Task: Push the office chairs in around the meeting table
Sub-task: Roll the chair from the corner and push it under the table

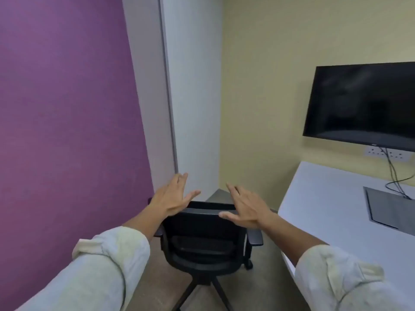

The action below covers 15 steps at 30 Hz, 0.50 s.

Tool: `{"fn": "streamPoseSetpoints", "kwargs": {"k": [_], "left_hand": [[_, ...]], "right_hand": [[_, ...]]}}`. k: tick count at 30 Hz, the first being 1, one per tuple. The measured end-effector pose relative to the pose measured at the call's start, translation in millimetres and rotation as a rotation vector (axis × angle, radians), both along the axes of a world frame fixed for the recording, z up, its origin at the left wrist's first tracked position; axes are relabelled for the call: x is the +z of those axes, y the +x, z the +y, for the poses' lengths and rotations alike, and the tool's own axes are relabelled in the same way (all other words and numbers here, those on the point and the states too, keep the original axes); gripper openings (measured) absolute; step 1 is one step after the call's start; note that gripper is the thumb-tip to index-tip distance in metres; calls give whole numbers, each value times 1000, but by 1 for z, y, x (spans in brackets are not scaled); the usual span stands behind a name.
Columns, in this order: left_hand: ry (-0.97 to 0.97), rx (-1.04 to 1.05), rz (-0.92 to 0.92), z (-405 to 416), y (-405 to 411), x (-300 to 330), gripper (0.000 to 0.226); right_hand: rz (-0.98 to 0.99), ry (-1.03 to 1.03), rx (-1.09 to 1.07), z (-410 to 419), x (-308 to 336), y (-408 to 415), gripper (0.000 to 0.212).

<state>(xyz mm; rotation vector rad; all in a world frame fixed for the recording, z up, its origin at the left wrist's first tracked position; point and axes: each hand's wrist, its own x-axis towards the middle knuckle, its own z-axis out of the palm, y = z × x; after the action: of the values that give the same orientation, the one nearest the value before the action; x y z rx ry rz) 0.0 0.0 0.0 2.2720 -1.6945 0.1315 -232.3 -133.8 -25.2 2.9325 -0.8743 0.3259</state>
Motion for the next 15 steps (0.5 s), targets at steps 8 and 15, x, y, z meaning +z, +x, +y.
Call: {"fn": "streamPoseSetpoints", "kwargs": {"k": [8,15], "left_hand": [[302,-106,67,5,88,-81,74],[349,-135,-37,-44,125,-117,64]], "right_hand": [[257,180,-68,-27,-60,54,77],[307,174,-101,-59,-90,82,41]]}}
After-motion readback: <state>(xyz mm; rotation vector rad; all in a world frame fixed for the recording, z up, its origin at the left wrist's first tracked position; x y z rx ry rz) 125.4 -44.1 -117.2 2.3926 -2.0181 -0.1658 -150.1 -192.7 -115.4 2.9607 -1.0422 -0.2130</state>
